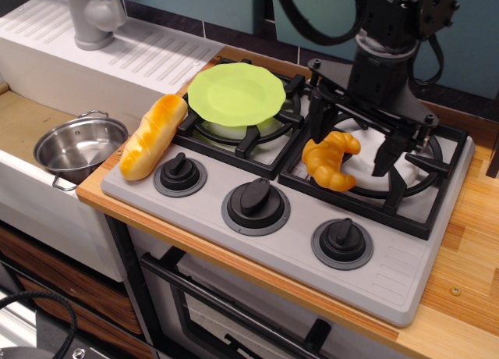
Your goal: Put crossaint on plate and bread in pot or pan in sink
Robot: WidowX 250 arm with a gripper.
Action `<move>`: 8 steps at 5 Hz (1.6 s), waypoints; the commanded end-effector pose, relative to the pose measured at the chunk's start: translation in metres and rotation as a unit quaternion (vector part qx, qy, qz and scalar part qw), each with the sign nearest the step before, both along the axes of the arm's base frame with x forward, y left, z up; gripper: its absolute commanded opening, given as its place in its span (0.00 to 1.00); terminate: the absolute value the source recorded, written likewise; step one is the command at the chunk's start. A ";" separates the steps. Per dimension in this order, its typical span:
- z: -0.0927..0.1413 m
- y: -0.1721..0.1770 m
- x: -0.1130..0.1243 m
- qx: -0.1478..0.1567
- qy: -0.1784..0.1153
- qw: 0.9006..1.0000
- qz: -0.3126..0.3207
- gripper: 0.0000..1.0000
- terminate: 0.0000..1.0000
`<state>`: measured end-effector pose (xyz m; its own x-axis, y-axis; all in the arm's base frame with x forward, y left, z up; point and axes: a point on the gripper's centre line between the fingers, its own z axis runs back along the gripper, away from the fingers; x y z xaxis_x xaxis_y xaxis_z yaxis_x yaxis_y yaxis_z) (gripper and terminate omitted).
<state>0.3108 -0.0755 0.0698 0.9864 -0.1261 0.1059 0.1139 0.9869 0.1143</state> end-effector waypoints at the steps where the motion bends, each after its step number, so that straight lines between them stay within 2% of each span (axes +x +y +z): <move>1: 0.024 0.013 0.007 -0.002 -0.052 0.999 0.005 1.00 0.00; 4: 0.016 0.032 0.019 -0.006 -0.073 0.997 -0.010 1.00 0.00; 8: -0.011 0.025 0.013 -0.024 -0.085 0.996 -0.003 1.00 0.00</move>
